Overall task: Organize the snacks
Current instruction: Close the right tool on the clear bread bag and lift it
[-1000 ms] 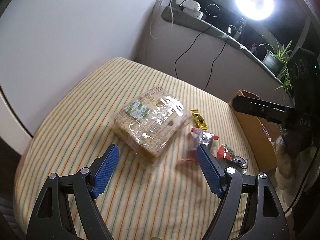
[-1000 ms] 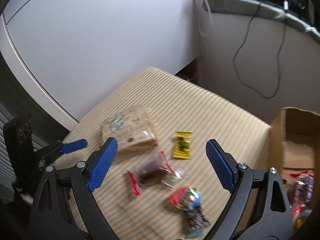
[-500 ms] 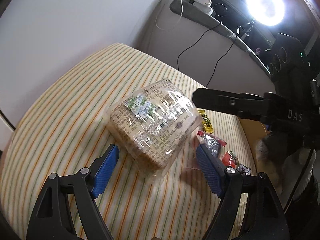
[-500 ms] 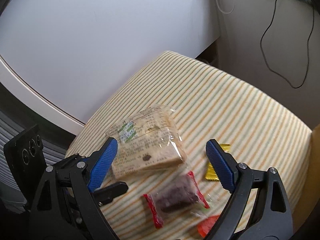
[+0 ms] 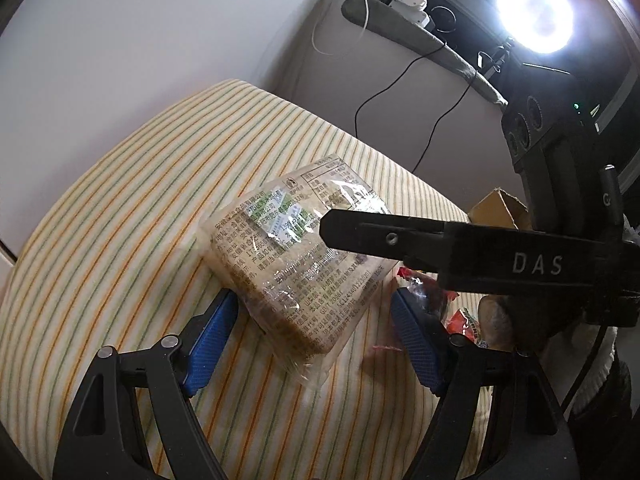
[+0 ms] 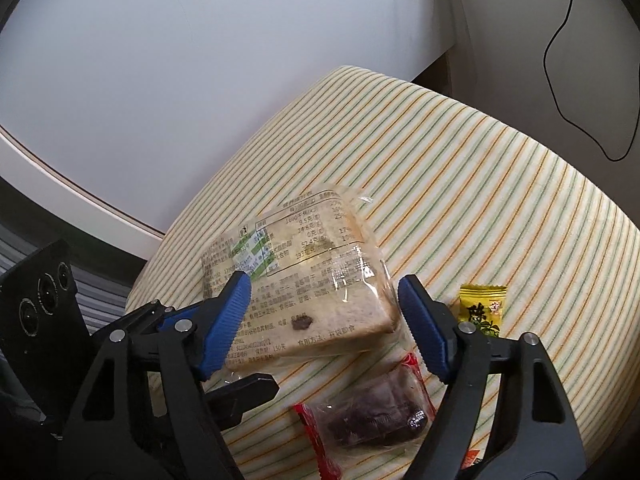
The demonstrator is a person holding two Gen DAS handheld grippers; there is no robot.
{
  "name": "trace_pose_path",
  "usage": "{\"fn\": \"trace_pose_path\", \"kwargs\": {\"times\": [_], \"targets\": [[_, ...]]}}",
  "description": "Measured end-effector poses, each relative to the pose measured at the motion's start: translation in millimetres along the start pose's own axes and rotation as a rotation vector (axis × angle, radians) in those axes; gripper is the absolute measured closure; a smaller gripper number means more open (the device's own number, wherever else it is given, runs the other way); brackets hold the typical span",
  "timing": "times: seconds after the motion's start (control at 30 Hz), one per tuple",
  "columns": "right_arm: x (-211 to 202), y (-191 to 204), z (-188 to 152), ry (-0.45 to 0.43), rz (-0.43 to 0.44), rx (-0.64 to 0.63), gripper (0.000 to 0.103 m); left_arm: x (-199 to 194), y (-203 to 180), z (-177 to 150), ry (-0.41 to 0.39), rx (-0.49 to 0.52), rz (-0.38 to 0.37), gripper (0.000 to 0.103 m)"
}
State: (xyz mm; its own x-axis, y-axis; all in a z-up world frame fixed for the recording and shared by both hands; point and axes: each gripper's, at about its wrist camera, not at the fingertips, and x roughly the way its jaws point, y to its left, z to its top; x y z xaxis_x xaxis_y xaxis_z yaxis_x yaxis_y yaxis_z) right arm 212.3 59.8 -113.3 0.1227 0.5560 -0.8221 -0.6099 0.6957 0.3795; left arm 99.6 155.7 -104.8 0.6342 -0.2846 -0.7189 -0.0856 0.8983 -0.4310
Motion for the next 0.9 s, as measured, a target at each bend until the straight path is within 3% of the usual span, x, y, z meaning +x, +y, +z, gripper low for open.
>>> {"fn": "trace_pose_path", "kwargs": {"times": [0.33,0.9], "targets": [[-11,0,-6,-0.009,-0.005,-0.006,0.038,-4,-5,0,-0.031,0.037,0.041,0.034],[-90,-2,-33,-0.122,-0.071,-0.028,0.039,-14,-57,7,-0.089,0.144,0.033,0.034]]}}
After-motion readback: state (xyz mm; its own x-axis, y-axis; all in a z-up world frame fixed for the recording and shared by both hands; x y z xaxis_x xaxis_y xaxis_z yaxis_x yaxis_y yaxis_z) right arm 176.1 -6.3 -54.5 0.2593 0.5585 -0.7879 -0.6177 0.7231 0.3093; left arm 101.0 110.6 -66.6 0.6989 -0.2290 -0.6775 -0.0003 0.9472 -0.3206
